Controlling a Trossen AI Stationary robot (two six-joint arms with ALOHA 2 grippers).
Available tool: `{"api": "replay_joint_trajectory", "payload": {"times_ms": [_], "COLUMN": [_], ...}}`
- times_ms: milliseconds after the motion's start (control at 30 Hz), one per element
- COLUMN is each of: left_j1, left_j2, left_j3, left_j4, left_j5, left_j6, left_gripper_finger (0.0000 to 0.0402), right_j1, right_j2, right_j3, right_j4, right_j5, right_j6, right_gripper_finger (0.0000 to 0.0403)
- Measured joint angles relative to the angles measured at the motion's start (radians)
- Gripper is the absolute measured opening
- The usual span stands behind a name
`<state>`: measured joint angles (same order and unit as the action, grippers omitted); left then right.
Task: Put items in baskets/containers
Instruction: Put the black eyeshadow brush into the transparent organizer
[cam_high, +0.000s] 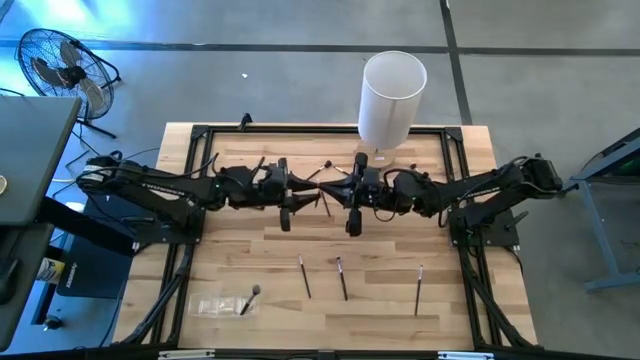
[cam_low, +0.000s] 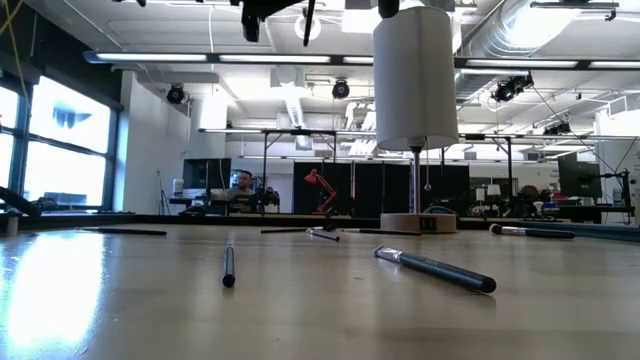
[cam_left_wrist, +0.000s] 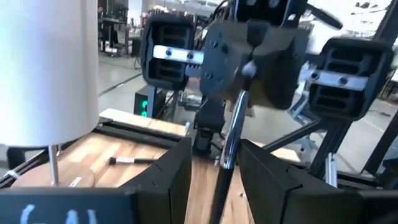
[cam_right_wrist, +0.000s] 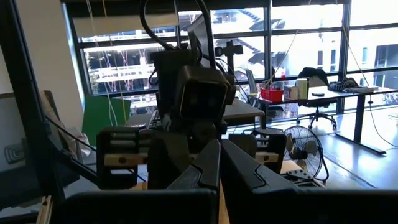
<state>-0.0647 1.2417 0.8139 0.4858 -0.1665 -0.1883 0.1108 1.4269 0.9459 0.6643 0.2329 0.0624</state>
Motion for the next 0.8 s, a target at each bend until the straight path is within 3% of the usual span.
{"api": "replay_joint_trajectory", "payload": {"times_ms": [300, 800], "left_j1": [0.0, -0.001], "left_j2": [0.093, 0.092], "left_j3": [0.092, 0.097], "left_j4": [-0.074, -0.083], "left_j5": [0.027, 0.026], "left_j6": [0.003, -0.003], "left_gripper_finger": [0.0129, 0.0124], "right_j1": [0.0, 0.001], "right_j2": [0.0, -0.001], "right_j3": [0.0, 0.001], "right_j4": [-0.024, -0.042], "right_j5": [0.0, 0.007], "right_j6": [0.006, 0.012], "right_gripper_finger": [0.0, 0.0]}}
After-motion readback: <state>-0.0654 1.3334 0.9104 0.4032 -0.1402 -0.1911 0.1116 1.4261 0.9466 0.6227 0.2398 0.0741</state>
